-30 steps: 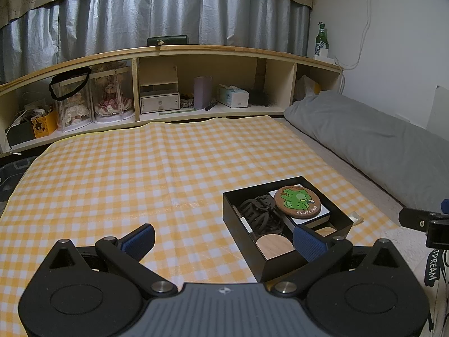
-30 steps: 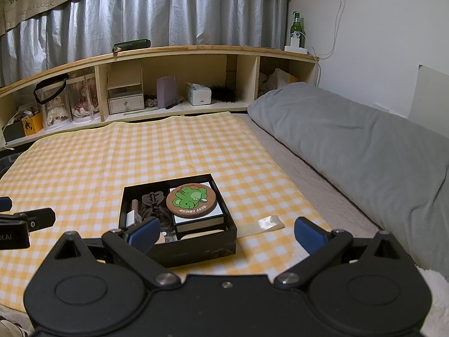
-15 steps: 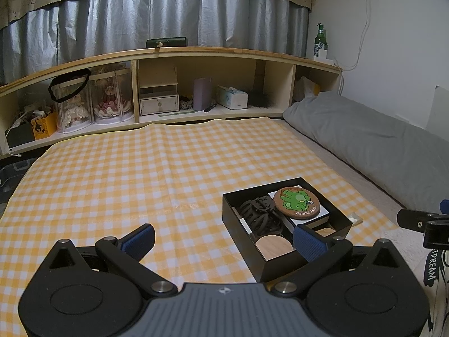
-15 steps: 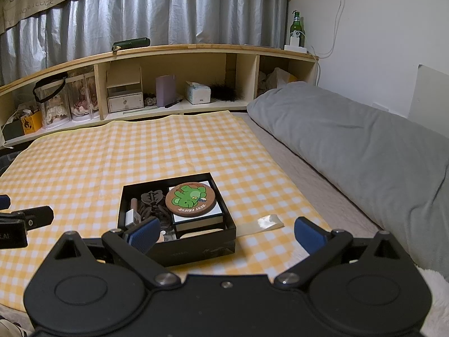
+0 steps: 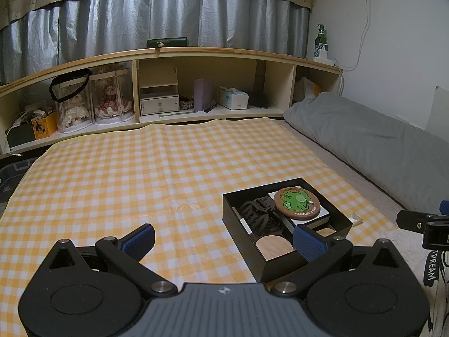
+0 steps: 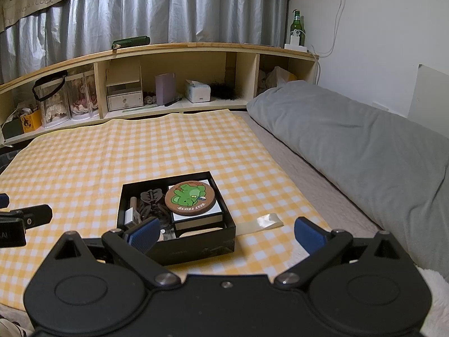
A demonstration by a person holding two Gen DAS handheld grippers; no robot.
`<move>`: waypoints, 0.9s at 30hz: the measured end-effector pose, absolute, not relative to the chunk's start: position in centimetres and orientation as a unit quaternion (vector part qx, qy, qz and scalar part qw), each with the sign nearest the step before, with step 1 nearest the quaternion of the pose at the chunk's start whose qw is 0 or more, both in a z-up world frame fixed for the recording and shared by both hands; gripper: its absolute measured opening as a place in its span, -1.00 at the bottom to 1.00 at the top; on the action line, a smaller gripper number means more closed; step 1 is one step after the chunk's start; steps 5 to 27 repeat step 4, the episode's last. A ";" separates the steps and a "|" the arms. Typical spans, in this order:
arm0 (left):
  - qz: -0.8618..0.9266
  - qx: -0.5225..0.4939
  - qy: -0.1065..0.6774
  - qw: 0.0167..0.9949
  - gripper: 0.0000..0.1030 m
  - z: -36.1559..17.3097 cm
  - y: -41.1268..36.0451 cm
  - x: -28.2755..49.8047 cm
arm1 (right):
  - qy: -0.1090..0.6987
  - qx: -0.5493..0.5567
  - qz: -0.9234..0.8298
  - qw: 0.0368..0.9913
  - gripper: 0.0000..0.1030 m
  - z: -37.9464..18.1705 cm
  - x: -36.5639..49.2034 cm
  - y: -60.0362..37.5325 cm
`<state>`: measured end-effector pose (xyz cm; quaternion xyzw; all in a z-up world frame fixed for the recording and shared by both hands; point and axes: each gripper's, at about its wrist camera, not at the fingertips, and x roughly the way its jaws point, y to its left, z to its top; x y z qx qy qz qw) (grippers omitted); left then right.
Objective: Organize rigid objects
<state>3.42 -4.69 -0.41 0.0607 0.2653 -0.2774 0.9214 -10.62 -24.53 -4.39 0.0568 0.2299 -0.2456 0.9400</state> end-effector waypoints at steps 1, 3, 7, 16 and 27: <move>-0.277 0.061 0.266 0.921 1.00 -0.4 -4.6 3.5 | 0.230 0.057 -0.246 0.940 1.00 -4.4 -10.6 -24.5; -0.276 0.060 0.266 0.922 1.00 -0.2 -4.7 3.4 | 0.230 0.057 -0.246 0.940 1.00 -4.4 -10.6 -24.5; -0.276 0.060 0.266 0.922 1.00 -0.2 -4.7 3.4 | 0.230 0.057 -0.246 0.940 1.00 -4.4 -10.6 -24.5; -0.276 0.060 0.266 0.922 1.00 -0.2 -4.7 3.4 | 0.230 0.057 -0.246 0.940 1.00 -4.4 -10.6 -24.5; -0.276 0.060 0.266 0.922 1.00 -0.2 -4.7 3.4 | 0.230 0.057 -0.246 0.940 1.00 -4.4 -10.6 -24.5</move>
